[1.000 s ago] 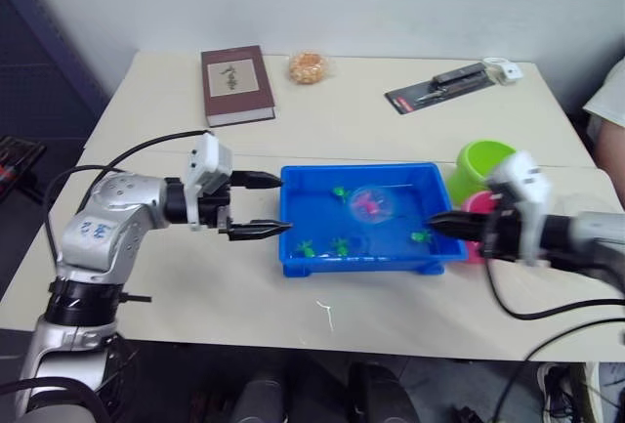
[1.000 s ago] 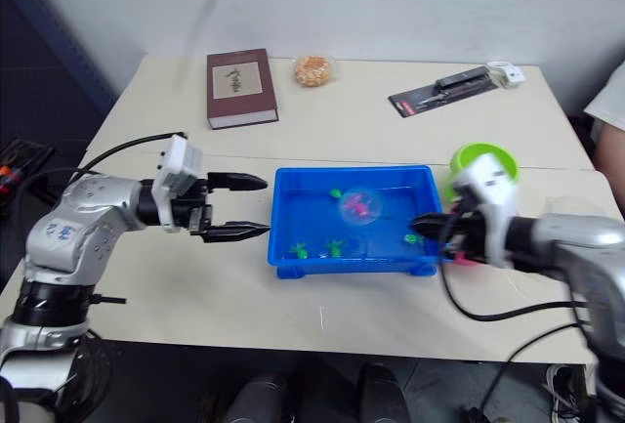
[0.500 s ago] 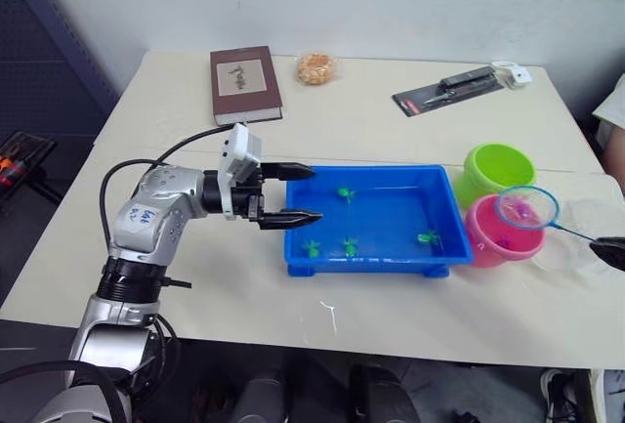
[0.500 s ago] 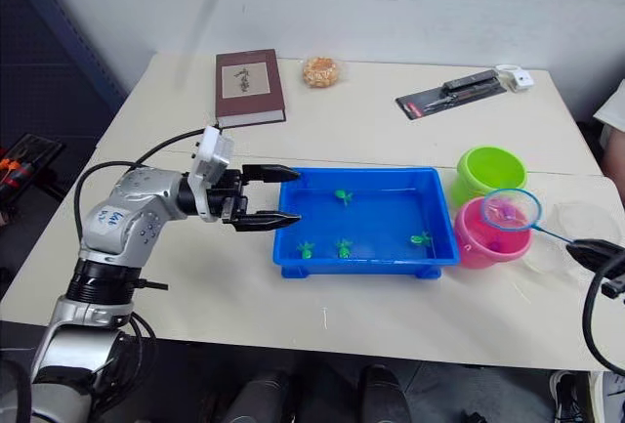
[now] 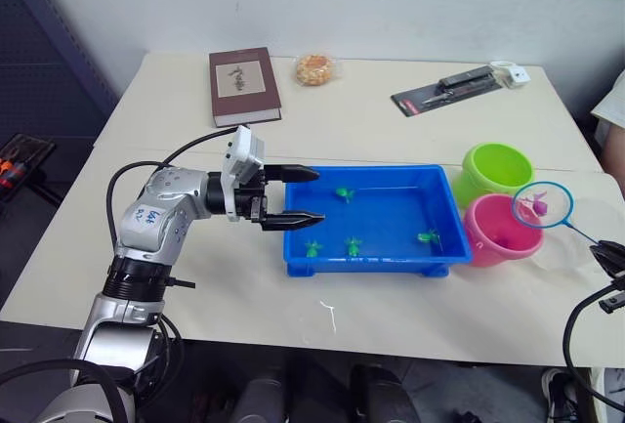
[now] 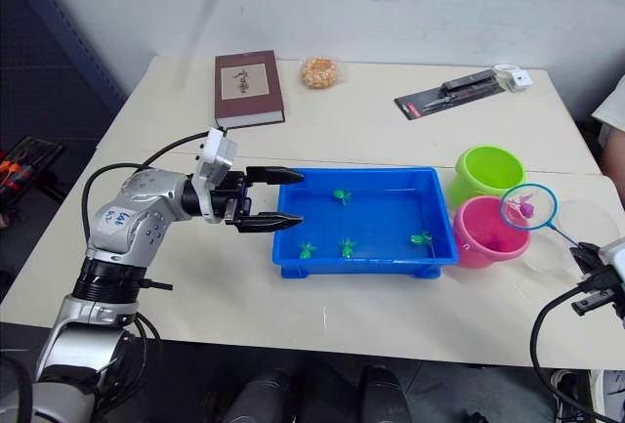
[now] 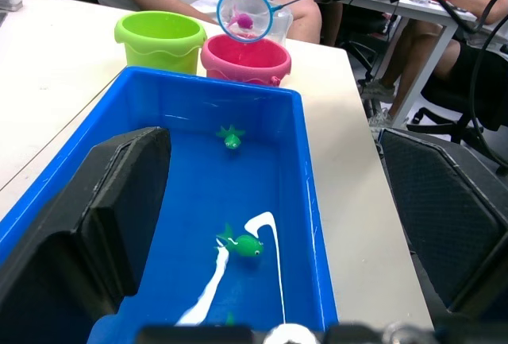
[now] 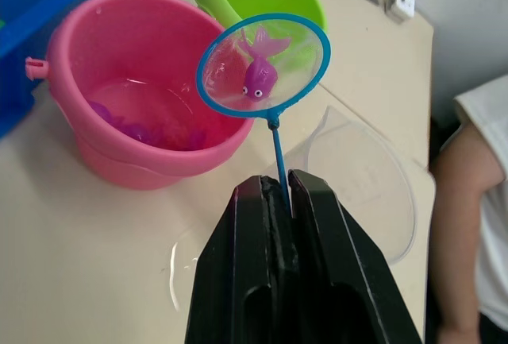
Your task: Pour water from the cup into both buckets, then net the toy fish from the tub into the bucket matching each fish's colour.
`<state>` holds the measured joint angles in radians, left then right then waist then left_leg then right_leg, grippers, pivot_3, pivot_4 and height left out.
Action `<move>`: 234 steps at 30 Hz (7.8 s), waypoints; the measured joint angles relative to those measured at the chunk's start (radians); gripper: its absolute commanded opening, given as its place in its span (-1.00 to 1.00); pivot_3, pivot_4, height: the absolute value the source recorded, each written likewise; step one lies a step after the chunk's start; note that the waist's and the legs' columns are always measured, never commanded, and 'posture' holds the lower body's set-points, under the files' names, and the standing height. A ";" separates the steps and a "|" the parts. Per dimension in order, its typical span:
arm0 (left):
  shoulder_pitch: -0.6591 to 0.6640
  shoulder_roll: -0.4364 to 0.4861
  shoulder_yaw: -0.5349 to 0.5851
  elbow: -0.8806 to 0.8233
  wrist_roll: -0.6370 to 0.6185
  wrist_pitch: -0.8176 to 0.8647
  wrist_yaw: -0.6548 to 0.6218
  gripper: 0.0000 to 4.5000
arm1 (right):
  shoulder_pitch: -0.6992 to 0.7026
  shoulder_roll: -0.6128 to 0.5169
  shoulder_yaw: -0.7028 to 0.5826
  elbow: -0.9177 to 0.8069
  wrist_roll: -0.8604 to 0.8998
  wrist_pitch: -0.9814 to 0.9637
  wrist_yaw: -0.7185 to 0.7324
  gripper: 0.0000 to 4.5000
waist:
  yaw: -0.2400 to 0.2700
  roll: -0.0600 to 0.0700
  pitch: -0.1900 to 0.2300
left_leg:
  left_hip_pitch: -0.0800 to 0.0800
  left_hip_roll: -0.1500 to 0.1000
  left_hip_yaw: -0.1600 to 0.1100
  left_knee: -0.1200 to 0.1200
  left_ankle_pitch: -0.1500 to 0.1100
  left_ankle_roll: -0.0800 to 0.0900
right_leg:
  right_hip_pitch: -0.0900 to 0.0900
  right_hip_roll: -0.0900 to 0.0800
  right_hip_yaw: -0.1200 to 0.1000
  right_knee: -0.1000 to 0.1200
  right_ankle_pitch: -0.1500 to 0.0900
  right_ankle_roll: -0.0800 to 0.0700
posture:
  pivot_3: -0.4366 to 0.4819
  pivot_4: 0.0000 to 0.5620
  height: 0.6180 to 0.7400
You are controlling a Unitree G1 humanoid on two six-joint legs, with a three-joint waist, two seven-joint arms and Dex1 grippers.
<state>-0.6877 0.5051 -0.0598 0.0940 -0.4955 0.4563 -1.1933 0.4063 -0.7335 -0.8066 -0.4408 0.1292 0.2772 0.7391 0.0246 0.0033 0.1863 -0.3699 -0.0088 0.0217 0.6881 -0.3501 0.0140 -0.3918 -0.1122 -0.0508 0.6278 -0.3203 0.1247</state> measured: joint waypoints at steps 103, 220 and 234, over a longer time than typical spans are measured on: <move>0.097 -0.008 0.007 -0.053 0.025 -0.013 0.078 1.00 | -0.854 -0.442 0.988 0.270 -0.311 -0.125 0.428 -1.00 | -0.009 0.000 0.000 | -0.004 0.000 -0.003 0.006 -0.001 0.001 | 0.000 -0.001 -0.003 0.000 0.000 0.001 | -0.05 -0.47 0.97; 0.029 -0.012 0.048 -0.040 -0.008 -0.012 0.078 1.00 | -0.618 -0.512 0.761 0.899 -0.843 -0.800 -0.749 -1.00 | -0.029 0.000 0.000 | -0.004 0.001 -0.001 0.005 0.000 0.001 | -0.001 0.000 -0.002 0.000 0.001 0.001 | -0.05 -0.47 0.97; 0.031 -0.010 0.046 -0.036 -0.007 -0.027 0.075 1.00 | -0.564 -0.514 0.717 0.849 -0.796 -0.793 -0.762 -1.00 | -0.028 0.000 0.000 | -0.004 0.001 0.000 0.005 0.000 0.001 | -0.001 -0.001 -0.002 0.000 0.001 0.001 | -0.05 -0.47 0.97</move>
<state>-0.6572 0.4951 -0.0139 0.0583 -0.5022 0.4298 -1.1183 -0.1577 -1.2475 -0.0897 0.4078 -0.6666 -0.5155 -0.0228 -0.0036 0.0037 0.1862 -0.3740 -0.0080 0.0216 0.6933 -0.3504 0.0148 -0.3928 -0.1128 -0.0525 0.6283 -0.3197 0.1258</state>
